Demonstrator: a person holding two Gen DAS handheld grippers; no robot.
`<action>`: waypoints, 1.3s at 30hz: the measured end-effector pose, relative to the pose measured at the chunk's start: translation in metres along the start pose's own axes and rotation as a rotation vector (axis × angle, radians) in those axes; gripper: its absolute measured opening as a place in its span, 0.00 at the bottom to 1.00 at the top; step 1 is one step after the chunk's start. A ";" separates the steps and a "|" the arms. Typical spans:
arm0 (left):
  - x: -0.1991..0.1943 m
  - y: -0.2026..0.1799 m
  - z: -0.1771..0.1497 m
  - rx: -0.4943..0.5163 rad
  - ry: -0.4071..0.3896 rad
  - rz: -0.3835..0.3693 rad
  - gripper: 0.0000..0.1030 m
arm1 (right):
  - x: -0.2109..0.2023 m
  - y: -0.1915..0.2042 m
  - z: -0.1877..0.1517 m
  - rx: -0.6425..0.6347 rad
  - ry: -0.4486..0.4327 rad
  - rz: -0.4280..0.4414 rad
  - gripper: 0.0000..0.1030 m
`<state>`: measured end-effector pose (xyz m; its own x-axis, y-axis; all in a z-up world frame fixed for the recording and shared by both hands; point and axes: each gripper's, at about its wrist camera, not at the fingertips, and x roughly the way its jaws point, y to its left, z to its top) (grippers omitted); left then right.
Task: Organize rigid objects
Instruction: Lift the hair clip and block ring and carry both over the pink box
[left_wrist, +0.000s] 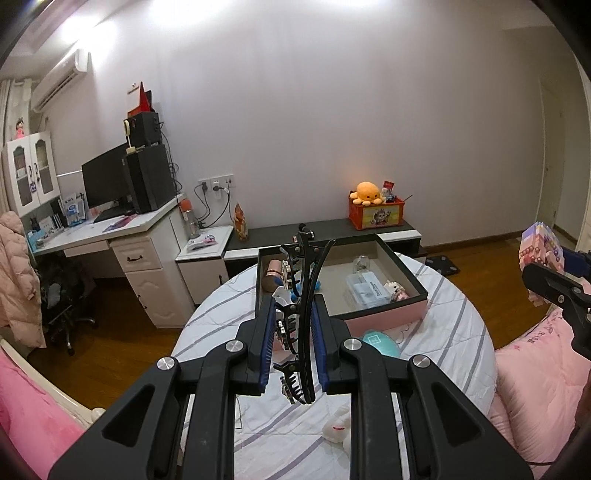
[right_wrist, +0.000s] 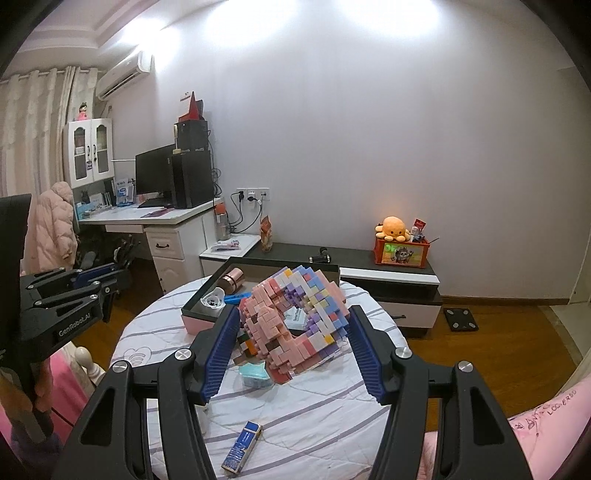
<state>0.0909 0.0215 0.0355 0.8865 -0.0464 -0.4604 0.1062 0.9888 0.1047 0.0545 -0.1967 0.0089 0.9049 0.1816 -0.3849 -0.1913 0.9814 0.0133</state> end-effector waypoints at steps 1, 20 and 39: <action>0.000 0.000 0.000 0.000 -0.001 0.002 0.18 | 0.001 0.000 0.000 -0.001 0.000 0.003 0.59; 0.040 0.001 0.012 0.015 0.045 -0.008 0.18 | 0.030 -0.008 0.007 0.013 0.040 0.010 0.59; 0.208 -0.007 0.069 0.054 0.250 -0.063 0.18 | 0.197 -0.029 0.048 0.049 0.207 0.055 0.59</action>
<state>0.3052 -0.0049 -0.0004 0.7392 -0.0648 -0.6704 0.1879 0.9757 0.1129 0.2562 -0.1862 -0.0234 0.7955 0.2233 -0.5632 -0.2147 0.9732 0.0827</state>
